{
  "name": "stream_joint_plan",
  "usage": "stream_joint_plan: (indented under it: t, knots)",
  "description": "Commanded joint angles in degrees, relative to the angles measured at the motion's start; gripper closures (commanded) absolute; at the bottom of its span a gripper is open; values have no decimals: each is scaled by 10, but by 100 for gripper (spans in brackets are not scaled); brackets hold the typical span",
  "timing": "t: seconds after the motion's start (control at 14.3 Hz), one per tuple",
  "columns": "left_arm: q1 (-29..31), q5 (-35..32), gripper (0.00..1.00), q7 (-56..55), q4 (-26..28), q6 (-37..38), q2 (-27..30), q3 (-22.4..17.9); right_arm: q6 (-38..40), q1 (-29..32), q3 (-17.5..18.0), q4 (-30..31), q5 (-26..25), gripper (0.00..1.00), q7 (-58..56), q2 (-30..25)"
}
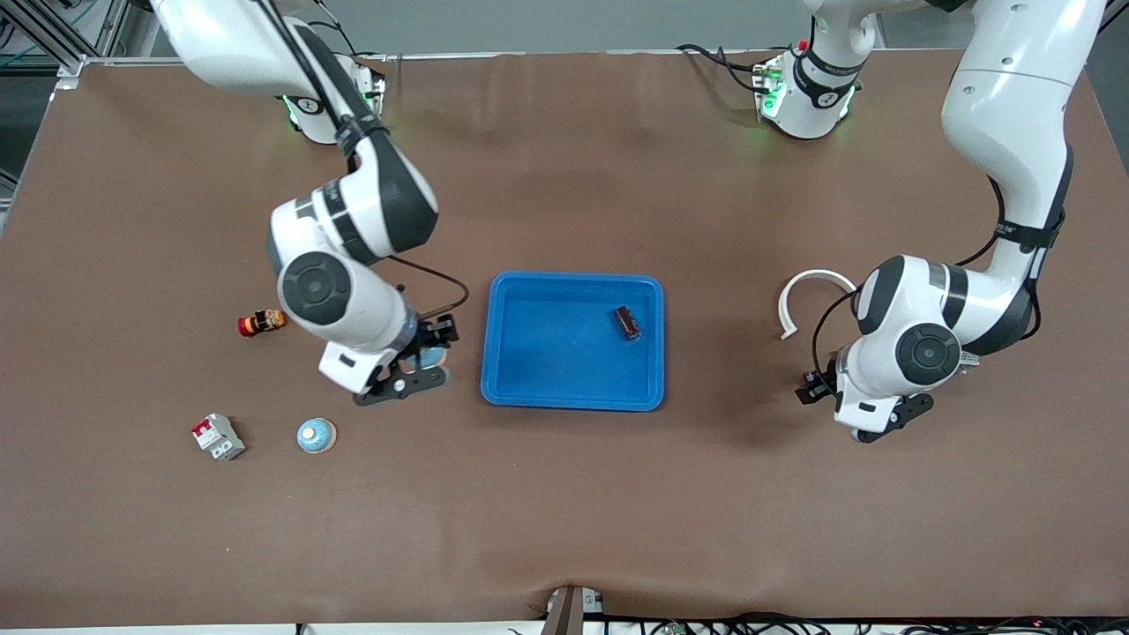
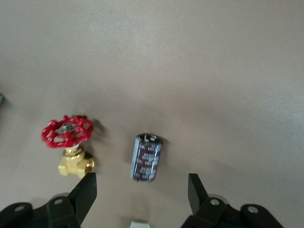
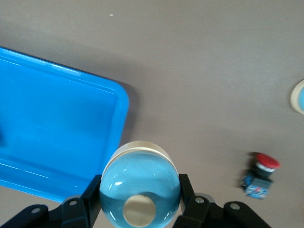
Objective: Place electrolytic capacitor and blue bell in tray
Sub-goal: 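Grasp the second capacitor with the left gripper while the right carries the bell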
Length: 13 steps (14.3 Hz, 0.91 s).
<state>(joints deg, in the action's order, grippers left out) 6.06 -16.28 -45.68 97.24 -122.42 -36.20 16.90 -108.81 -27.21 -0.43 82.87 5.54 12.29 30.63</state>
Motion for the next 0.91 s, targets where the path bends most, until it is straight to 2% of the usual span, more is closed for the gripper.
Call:
stream_joint_plan:
  t: [0.0, 0.28, 0.42, 0.49, 0.63, 0.7, 0.77, 0.84]
  knots:
    - [14, -17, 22, 23, 10, -19, -12, 5, -22, -28, -6, 10, 3, 58, 63, -7]
    - [19, -17, 31, 24, 14, -43, -29, 5, -71, -79, -7, 20, 0, 58, 152, 6]
    - [19, -17, 38, 24, 15, -49, -35, 5, -124, -100, -7, 53, -3, 58, 179, 9]
    - [19, -17, 50, 24, 16, -49, -37, 5, -152, -110, -7, 69, -4, 58, 191, 11]
    - [18, -17, 83, 24, 19, -49, -36, 5, -178, -125, -8, 80, -6, 58, 213, 26]
    - [18, -17, 95, 25, 19, -49, -35, 5, -184, -132, -9, 80, -9, 58, 222, 34]
    - [16, -17, 100, 27, 20, -49, -33, 5, -192, -135, -9, 81, -10, 58, 227, 39]
    - [14, -17, 100, 27, 19, -44, -30, 6, -198, -137, -9, 82, -10, 58, 228, 44]
